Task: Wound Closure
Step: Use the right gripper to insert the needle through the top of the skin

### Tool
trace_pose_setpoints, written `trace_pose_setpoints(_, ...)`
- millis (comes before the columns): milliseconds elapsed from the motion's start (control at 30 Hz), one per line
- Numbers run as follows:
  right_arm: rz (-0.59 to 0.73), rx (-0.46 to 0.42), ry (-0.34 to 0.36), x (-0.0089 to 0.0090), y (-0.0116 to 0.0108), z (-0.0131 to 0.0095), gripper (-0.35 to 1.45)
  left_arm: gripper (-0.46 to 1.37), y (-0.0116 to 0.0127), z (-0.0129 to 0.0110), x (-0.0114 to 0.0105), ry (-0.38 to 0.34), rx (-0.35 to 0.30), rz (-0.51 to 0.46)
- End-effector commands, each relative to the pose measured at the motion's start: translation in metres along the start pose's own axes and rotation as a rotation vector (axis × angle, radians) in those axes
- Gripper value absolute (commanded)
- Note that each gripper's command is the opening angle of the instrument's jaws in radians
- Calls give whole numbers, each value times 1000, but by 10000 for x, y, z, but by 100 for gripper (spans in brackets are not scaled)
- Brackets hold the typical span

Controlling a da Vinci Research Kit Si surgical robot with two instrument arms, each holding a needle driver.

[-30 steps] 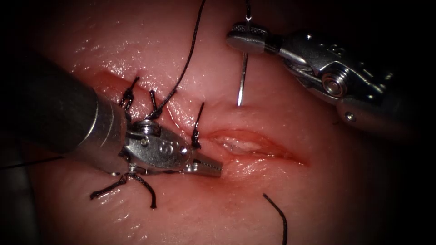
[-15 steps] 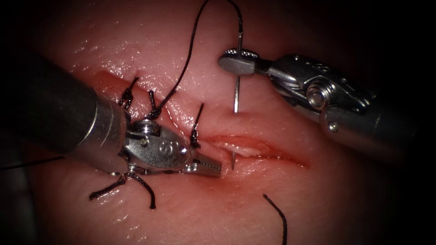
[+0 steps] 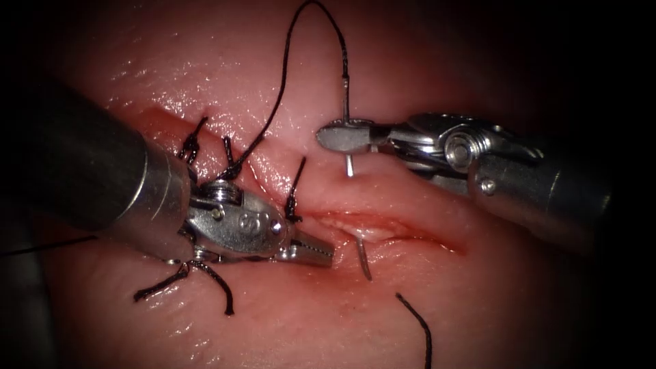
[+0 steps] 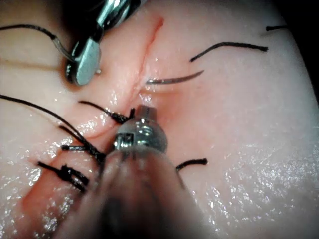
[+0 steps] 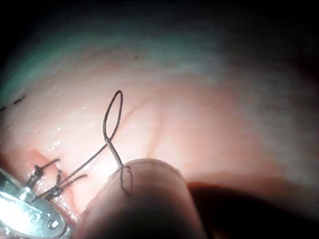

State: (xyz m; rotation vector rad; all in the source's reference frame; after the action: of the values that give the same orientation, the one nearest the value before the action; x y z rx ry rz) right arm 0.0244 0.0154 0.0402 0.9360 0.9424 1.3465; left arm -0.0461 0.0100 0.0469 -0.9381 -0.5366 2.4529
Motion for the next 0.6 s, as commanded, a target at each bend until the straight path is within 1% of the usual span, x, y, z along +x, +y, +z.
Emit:
trace_pose_setpoints(33, 9, -28, -8, -1, 0, -2, -35, -35, 0, 0, 0, 0, -10, 0)
trace_pose_setpoints(200, 42, -24, -21, -6, -1, -2, -35, -35, 0, 0, 0, 0, -10, 0)
trace_pose_setpoints(367, 91, 12, -62, -13, -3, -1, -35, -35, -1, -1, 1, 0, -11, -1)
trace_pose_setpoints(600, 127, 40, -110, -29, -5, -1, -35, -35, -2, -2, 4, 0, -13, -2)
